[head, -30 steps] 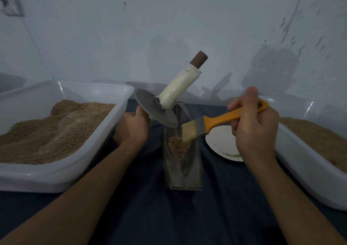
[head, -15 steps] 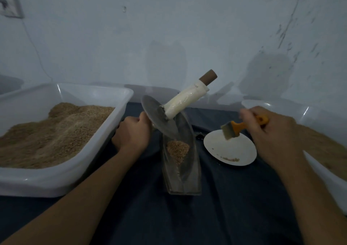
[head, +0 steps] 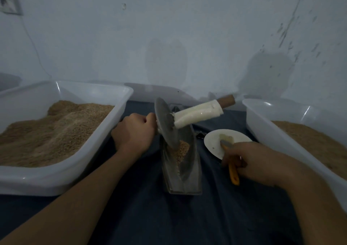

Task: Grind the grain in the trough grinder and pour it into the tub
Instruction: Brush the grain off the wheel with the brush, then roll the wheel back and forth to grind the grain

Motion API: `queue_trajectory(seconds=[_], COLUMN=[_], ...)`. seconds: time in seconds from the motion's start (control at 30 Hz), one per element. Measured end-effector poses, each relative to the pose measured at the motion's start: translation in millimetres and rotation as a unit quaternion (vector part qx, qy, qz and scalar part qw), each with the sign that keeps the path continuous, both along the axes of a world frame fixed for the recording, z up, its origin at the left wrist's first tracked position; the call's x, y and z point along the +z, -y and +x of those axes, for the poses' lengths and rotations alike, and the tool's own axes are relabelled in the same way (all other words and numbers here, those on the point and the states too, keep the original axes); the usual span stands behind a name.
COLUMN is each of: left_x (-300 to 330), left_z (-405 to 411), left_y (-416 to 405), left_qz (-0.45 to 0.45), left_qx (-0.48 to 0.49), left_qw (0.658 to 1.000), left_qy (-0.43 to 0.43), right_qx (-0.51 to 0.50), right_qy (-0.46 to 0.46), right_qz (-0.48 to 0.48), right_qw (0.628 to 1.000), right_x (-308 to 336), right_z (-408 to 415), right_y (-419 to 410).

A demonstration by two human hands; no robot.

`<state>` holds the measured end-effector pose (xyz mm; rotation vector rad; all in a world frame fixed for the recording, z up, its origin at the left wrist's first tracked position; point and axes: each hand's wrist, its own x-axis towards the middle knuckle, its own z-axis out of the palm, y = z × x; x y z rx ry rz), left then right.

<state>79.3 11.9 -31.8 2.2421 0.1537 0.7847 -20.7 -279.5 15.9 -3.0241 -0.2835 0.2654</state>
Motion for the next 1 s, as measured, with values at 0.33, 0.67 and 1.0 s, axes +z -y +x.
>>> queue_trajectory(seconds=[0.33,0.67,1.0], left_x=[8.2,13.0,22.6], left_z=[-13.8,-24.9,8.1], left_y=[2.9,10.4,9.8], left_qz=[0.181,0.298,0.415], left_qx=[0.020,0.019,-0.057], left_qw=[0.982,0.953,0.908], left_qy=[0.044,0.058,0.019], right_qx=[-0.124,0.129,0.063], right_qy=[0.437,0.276,0.157], right_qz=[0.145,-0.030,-0.104], right_qw=[0.879,0.952,0.980], right_x=[18.2,14.8,16.4], right_z=[-6.4,21.9,119.4], right_y=[1.6,-61.5,-69.1])
